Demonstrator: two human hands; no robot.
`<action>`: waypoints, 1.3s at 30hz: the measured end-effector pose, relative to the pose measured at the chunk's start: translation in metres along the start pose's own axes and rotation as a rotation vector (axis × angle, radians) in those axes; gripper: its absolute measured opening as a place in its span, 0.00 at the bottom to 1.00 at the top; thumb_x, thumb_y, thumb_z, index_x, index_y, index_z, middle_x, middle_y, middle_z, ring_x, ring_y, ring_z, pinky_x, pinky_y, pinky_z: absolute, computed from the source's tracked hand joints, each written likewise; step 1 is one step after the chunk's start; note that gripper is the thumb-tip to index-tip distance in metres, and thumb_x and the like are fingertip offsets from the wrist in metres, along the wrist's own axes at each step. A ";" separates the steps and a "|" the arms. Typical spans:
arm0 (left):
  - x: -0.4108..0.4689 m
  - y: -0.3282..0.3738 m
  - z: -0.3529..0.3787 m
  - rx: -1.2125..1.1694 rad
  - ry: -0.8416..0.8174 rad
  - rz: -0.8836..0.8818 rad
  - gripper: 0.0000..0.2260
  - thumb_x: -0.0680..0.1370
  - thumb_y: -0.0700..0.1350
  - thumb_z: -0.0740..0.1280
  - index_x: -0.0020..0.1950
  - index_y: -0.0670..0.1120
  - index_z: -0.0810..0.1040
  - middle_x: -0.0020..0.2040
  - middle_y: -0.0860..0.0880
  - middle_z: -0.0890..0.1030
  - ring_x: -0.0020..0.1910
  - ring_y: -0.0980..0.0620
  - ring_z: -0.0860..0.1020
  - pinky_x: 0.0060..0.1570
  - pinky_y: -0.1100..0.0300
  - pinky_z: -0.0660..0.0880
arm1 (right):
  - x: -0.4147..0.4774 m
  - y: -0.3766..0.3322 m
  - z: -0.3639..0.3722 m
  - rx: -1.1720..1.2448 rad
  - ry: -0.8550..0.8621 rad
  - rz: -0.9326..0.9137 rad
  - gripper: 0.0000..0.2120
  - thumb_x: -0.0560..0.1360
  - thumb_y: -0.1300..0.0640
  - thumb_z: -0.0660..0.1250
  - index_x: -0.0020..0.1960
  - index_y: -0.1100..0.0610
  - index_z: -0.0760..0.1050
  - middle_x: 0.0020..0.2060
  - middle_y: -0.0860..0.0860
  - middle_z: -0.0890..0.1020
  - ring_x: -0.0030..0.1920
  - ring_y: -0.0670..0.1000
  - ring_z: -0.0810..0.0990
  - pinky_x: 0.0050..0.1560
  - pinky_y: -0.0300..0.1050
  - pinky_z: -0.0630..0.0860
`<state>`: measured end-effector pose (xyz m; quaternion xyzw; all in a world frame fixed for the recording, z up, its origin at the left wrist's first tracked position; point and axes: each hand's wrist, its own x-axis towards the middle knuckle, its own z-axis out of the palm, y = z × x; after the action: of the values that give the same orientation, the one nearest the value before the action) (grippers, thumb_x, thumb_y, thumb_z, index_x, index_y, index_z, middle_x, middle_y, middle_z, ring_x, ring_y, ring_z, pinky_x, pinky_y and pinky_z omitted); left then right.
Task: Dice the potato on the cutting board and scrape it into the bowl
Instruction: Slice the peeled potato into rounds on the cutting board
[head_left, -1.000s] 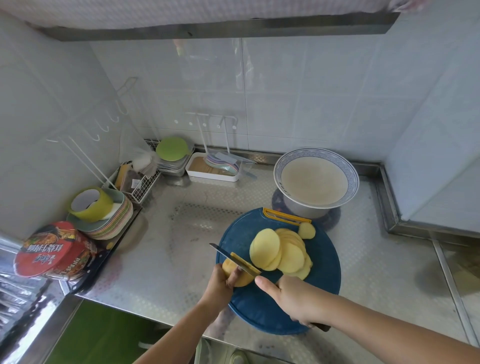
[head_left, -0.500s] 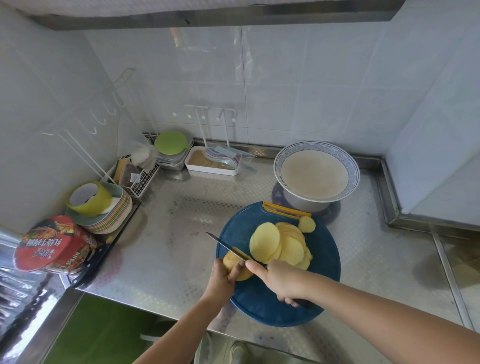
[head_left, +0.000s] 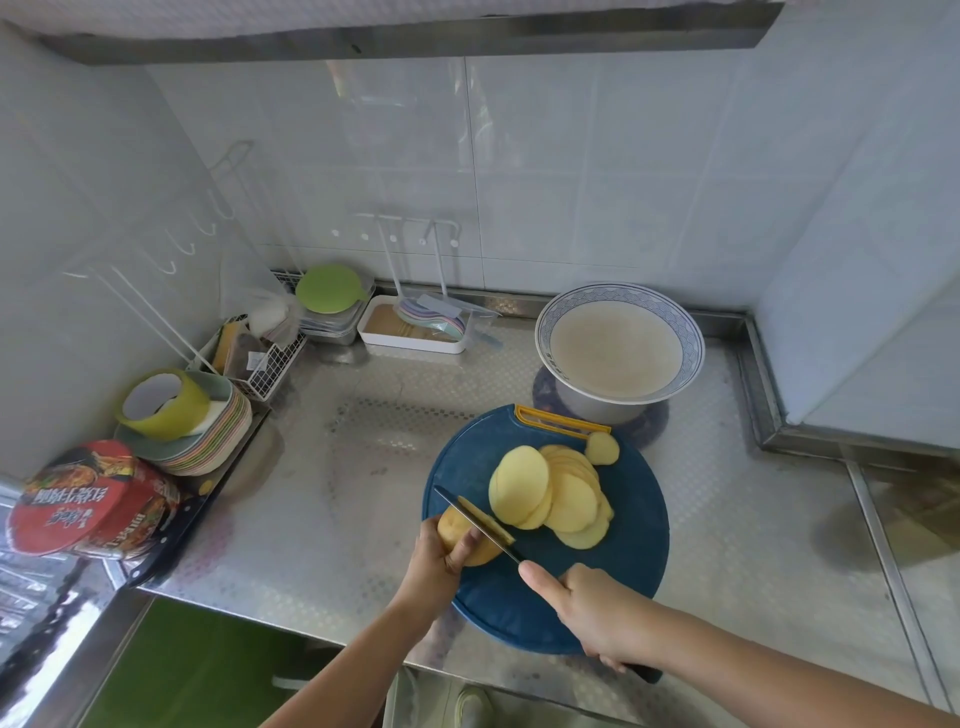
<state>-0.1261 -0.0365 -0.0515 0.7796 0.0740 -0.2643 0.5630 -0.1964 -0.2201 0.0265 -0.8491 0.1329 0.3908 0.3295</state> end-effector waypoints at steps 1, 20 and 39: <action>0.001 0.000 0.000 0.009 -0.002 0.002 0.23 0.78 0.52 0.64 0.68 0.44 0.61 0.63 0.45 0.70 0.60 0.49 0.72 0.44 0.68 0.75 | 0.000 0.000 -0.001 -0.004 -0.003 -0.008 0.29 0.78 0.29 0.44 0.36 0.53 0.61 0.29 0.48 0.67 0.26 0.45 0.67 0.28 0.38 0.65; 0.007 -0.006 0.000 -0.001 -0.011 0.019 0.25 0.73 0.57 0.65 0.64 0.47 0.62 0.62 0.45 0.71 0.59 0.49 0.72 0.54 0.62 0.74 | 0.035 -0.013 -0.002 0.163 -0.077 0.033 0.30 0.75 0.26 0.45 0.34 0.52 0.57 0.20 0.51 0.66 0.17 0.48 0.62 0.24 0.39 0.66; 0.008 -0.005 -0.003 -0.057 -0.046 -0.015 0.37 0.67 0.63 0.67 0.69 0.45 0.63 0.62 0.45 0.74 0.60 0.48 0.75 0.62 0.50 0.74 | 0.018 0.028 0.010 0.140 -0.046 0.010 0.33 0.69 0.24 0.44 0.33 0.55 0.59 0.22 0.50 0.65 0.18 0.48 0.62 0.23 0.41 0.66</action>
<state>-0.1203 -0.0335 -0.0587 0.7562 0.0741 -0.2842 0.5848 -0.2036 -0.2337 -0.0049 -0.8140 0.1565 0.4017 0.3893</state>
